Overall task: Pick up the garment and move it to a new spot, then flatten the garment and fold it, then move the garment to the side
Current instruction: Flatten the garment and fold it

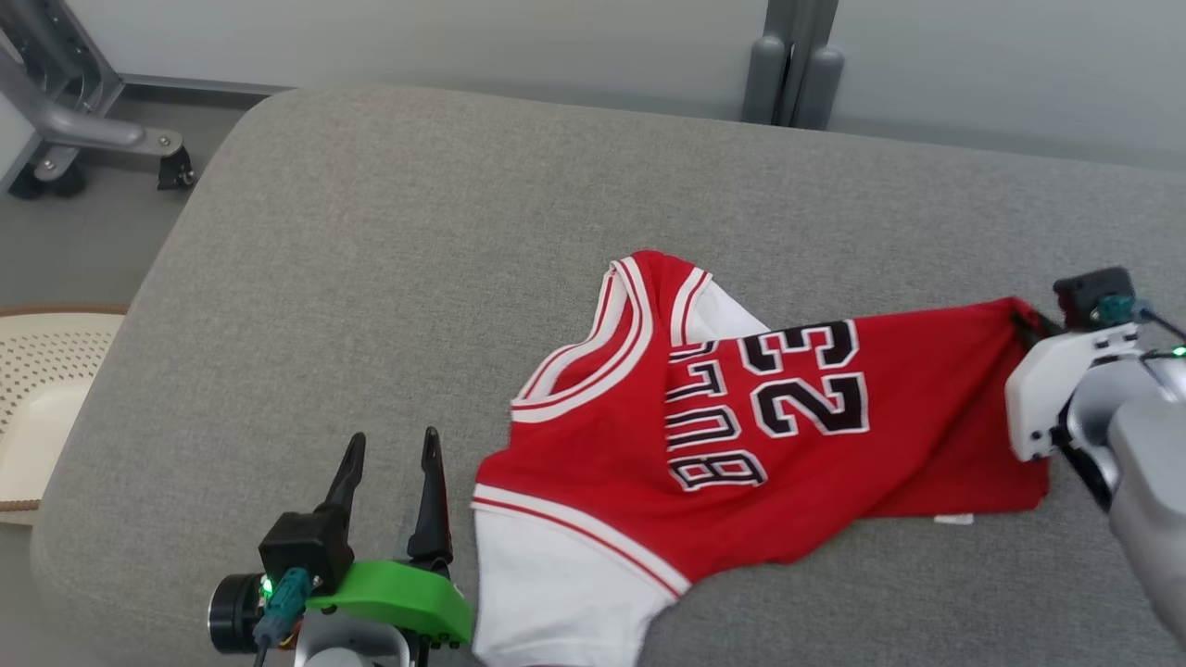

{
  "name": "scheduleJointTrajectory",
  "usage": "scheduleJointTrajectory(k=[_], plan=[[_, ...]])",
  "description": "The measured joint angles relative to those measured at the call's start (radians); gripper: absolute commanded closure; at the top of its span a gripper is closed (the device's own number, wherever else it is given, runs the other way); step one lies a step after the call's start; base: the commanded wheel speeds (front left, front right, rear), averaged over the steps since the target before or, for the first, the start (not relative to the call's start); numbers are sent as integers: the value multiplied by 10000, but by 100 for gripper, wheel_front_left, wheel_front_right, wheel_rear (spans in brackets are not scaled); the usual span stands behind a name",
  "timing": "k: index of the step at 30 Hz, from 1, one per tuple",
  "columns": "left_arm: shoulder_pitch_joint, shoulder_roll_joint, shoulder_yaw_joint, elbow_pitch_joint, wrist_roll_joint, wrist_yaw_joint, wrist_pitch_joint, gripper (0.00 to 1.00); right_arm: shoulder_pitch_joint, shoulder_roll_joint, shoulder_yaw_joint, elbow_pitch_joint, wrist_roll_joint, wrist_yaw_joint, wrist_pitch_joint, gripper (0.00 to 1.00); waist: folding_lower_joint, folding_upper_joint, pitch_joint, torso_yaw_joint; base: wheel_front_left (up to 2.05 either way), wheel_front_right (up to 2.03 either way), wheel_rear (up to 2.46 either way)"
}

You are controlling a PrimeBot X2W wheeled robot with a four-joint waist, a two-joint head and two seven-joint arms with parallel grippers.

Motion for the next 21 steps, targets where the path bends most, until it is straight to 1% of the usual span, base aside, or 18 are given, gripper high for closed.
scheduleJointTrajectory(k=[2, 4, 8, 9, 11, 14, 17, 21], plan=[[-166, -82, -21, 63, 98, -81, -4, 0, -483, -347, -52, 286, -52, 0, 79, 100, 0, 0, 170, 87, 0, 0, 0], [-277, -182, -52, 113, 159, -134, -31, 0, -831, -508, -119, 556, -100, 0, 77, 100, 0, 0, 306, 166, 0, 0, 0], [-448, -349, -109, 253, 247, -261, -33, 0, -1369, -431, -253, 1087, -291, 0, -339, 100, 0, 0, 509, 316, 0, 0, 0], [-475, -380, -121, 295, 257, -288, -36, 0, -1469, -364, -313, 1187, -345, 0, -472, 71, 0, 0, 523, 333, 0, 0, 0], [-496, -483, -144, 366, 320, -353, -42, 0, -1549, -69, -470, 1432, -382, -2, -802, 0, 0, 0, 485, 336, 0, 0, 0], [-494, -648, -211, 439, 370, -443, -44, 0, -1528, 238, -612, 1722, -387, -2, -1386, 0, 0, 0, 365, 272, 0, 0, 0], [-435, -742, -255, 522, 414, -522, -46, 0, -1313, 385, -717, 1812, -368, -2, -1885, 0, 0, 0, 189, 107, 0, 0, 0], [-136, -846, -295, 610, 437, -573, -46, 0, -608, 681, -844, 1394, -314, -2, -2268, 0, 0, 0, -36, -264, 0, 0, 0]])
